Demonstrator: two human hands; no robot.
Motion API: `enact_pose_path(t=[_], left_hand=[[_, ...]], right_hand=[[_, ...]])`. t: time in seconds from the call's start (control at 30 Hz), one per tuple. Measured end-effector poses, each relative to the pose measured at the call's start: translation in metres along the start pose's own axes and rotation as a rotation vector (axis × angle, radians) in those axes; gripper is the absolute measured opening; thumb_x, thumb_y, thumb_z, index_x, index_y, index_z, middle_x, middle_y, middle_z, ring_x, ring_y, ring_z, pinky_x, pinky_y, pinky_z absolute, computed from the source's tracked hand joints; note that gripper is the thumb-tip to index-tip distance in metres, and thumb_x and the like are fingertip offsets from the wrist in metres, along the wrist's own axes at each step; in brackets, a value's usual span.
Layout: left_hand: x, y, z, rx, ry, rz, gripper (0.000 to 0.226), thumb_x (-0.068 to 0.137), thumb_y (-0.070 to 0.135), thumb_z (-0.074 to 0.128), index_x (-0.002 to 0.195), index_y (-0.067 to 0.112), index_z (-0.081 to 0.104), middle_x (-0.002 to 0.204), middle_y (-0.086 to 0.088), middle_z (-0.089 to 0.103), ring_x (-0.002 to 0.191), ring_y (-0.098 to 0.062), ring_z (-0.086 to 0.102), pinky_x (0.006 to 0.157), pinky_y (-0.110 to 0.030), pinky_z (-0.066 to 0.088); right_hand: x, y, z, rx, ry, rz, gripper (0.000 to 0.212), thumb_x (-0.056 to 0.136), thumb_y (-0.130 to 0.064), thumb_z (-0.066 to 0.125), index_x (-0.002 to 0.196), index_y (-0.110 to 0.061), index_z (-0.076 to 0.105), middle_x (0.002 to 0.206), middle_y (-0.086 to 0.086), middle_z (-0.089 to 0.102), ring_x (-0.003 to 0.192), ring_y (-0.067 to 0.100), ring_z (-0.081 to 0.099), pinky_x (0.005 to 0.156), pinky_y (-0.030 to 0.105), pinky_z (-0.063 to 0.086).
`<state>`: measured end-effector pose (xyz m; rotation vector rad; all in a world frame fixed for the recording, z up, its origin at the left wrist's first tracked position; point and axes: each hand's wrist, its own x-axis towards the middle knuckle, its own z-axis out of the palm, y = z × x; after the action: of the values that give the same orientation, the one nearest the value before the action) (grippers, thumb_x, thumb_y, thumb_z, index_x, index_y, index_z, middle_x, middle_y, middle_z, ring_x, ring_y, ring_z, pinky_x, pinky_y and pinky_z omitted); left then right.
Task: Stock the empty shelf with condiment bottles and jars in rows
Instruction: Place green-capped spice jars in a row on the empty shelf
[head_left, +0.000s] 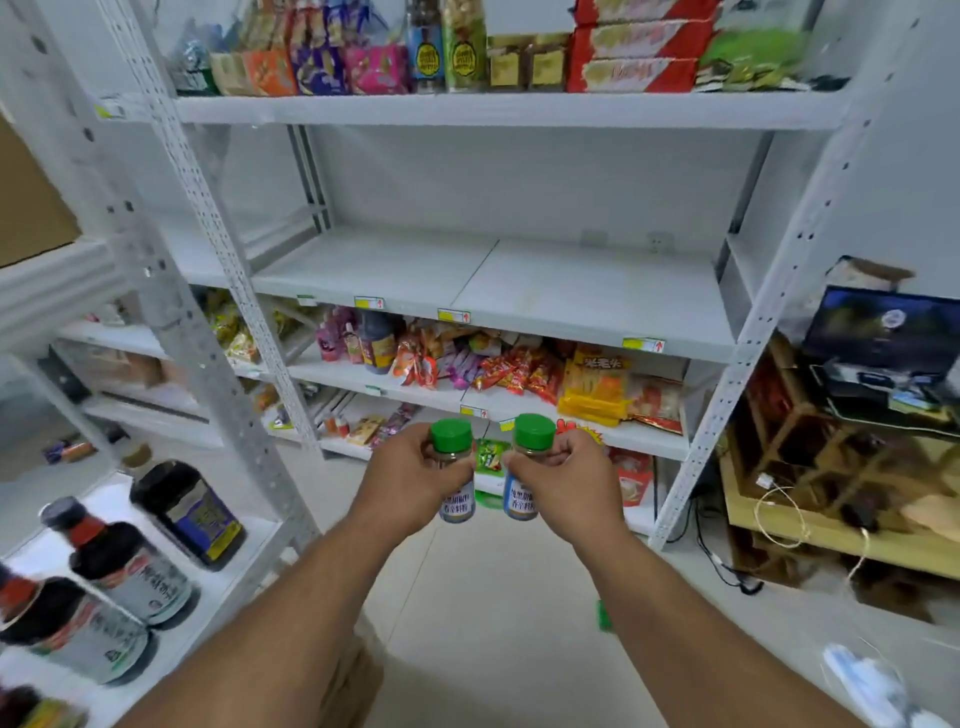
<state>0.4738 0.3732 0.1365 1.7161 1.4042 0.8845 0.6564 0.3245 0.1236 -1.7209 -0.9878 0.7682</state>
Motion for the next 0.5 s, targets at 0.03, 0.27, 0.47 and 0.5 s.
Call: enact_pose_path(t=[0.03, 0.27, 0.47, 0.5], left_hand=[[0.01, 0.003, 0.007, -0.001, -0.002, 0.002, 0.029, 0.08, 0.022, 0.085, 0.097, 0.034, 0.065, 0.089, 0.014, 0.071, 0.078, 0.007, 0.066, 0.069, -0.015, 0.052], [0.096, 0.002, 0.035, 0.021, -0.032, -0.005, 0.037, 0.078, 0.026, 0.085, 0.112, 0.021, 0.072, 0.095, 0.011, 0.075, 0.087, -0.004, 0.071, 0.082, -0.032, 0.06], [0.19, -0.006, 0.039, 0.051, -0.034, 0.034, 0.032, 0.08, 0.037, 0.082, 0.106, 0.026, 0.067, 0.089, 0.009, 0.071, 0.081, -0.007, 0.066, 0.07, -0.027, 0.053], [0.207, -0.008, 0.038, 0.057, -0.045, 0.039, 0.031, 0.081, 0.037, 0.082, 0.106, 0.027, 0.066, 0.09, 0.01, 0.071, 0.081, -0.006, 0.065, 0.068, -0.024, 0.051]], right_hand=[[0.01, 0.0, -0.005, 0.0, 0.005, 0.008, 0.04, 0.074, -0.042, 0.089, 0.083, -0.021, 0.056, 0.078, -0.003, 0.071, 0.076, 0.02, 0.07, 0.071, 0.045, 0.057], [0.086, 0.003, -0.003, -0.019, 0.069, 0.054, 0.042, 0.073, -0.043, 0.09, 0.088, -0.018, 0.06, 0.082, -0.005, 0.071, 0.075, 0.014, 0.069, 0.072, 0.042, 0.059], [0.166, -0.01, 0.02, -0.053, 0.127, 0.032, 0.043, 0.072, -0.044, 0.09, 0.085, -0.02, 0.057, 0.081, -0.005, 0.069, 0.072, 0.016, 0.066, 0.059, 0.033, 0.054], [0.181, -0.012, 0.025, -0.047, 0.133, 0.037, 0.042, 0.072, -0.043, 0.09, 0.084, -0.021, 0.056, 0.08, -0.006, 0.068, 0.072, 0.016, 0.065, 0.062, 0.034, 0.055]])
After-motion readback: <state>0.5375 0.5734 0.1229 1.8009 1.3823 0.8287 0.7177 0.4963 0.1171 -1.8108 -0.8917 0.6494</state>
